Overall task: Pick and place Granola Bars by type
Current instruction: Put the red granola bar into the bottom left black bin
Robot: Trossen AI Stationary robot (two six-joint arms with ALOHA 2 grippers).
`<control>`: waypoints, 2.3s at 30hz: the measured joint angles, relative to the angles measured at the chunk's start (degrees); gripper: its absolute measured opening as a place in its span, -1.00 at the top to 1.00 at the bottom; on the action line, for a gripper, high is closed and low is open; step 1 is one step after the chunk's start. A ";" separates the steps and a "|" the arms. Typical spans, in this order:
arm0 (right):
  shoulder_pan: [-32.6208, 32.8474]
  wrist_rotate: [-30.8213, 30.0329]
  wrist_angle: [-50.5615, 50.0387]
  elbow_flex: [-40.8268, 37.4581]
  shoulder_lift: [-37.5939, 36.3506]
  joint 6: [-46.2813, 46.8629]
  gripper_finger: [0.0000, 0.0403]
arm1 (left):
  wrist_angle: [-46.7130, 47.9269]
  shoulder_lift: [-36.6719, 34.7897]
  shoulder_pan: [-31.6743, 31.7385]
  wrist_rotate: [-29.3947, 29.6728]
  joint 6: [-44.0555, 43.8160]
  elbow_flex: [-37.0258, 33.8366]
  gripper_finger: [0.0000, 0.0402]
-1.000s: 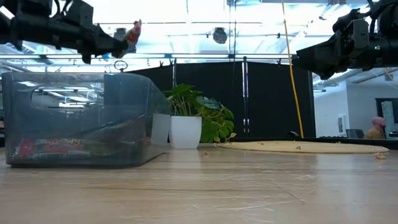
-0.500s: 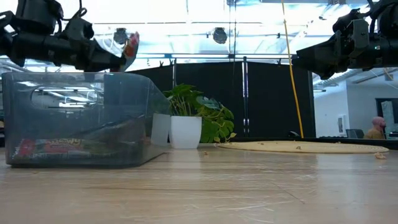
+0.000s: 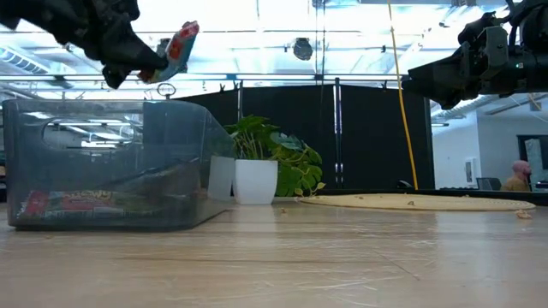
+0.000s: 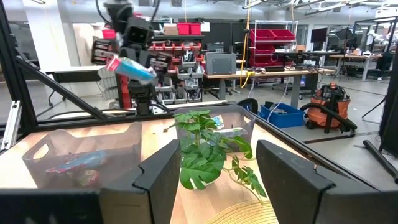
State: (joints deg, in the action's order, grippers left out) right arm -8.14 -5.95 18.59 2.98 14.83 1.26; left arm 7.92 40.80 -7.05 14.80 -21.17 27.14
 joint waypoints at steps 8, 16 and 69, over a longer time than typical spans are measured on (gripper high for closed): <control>0.00 0.02 0.00 0.00 0.00 0.00 0.00 | 6.97 15.71 -9.21 5.36 -9.47 7.57 1.00; 0.00 0.02 0.00 0.00 0.00 0.00 0.00 | 7.22 27.56 -13.62 4.29 -13.55 12.52 1.00; 0.00 0.01 0.00 0.00 0.02 0.00 0.00 | 6.53 42.16 -13.10 -2.79 -22.03 13.59 0.71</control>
State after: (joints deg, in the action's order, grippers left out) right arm -8.14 -5.94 18.59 2.98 14.85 1.26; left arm 14.44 82.96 -20.15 12.01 -43.20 40.73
